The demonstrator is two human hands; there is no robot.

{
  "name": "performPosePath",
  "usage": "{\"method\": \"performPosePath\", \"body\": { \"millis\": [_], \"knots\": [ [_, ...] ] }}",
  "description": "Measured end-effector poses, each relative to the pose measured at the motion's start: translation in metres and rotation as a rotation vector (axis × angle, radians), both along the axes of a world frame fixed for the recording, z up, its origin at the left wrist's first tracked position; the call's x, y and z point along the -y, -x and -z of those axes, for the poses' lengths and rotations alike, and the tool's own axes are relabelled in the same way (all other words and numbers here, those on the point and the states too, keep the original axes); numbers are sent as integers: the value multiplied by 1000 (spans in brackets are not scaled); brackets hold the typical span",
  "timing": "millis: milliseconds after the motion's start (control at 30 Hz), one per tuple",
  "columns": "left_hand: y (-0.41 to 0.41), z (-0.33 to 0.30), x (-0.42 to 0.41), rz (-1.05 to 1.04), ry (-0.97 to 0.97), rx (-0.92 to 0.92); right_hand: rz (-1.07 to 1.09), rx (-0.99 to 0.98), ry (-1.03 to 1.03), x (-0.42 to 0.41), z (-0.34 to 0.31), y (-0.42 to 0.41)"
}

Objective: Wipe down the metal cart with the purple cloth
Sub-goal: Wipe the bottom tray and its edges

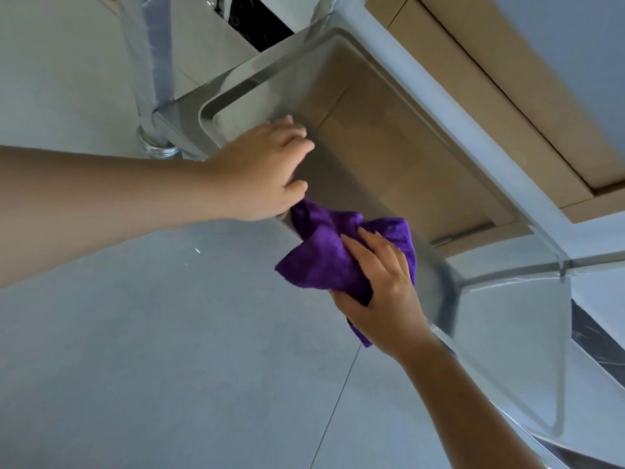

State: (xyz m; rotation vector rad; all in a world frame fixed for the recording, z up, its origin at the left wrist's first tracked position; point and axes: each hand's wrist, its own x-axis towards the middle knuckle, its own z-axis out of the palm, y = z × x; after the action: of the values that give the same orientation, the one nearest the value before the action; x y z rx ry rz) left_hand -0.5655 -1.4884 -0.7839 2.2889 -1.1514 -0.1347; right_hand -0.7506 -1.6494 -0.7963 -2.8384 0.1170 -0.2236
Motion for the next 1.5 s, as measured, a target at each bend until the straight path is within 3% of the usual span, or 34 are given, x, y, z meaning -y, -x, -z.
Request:
{"method": "performPosePath", "body": {
  "millis": [167, 333, 533, 800, 1000, 1233, 1400, 1500],
  "knots": [
    [45, -1, 58, 179, -27, 105, 190, -51, -86, 24, 2, -19],
    [47, 5, 92, 36, -73, 55, 356, -9, -76, 63, 8, -68],
    [50, 19, 89, 17, -188, 59, 494, -41, -35, 113, 7, -118],
    [53, 15, 92, 14, -184, 30, 810, -63, -67, 132, -2, -137],
    [54, 17, 88, 31, -81, 58, 649, -53, -100, 85, -7, -63],
    [51, 16, 89, 35, -149, 12, 378, 1, -72, 17, -1, 22],
    [48, 17, 85, 20, -118, -1, 106, 152, 277, -1, 14, 32],
    [41, 18, 78, 39, -107, 9, 56, 202, 348, -3, 19, 30]
  ]
}}
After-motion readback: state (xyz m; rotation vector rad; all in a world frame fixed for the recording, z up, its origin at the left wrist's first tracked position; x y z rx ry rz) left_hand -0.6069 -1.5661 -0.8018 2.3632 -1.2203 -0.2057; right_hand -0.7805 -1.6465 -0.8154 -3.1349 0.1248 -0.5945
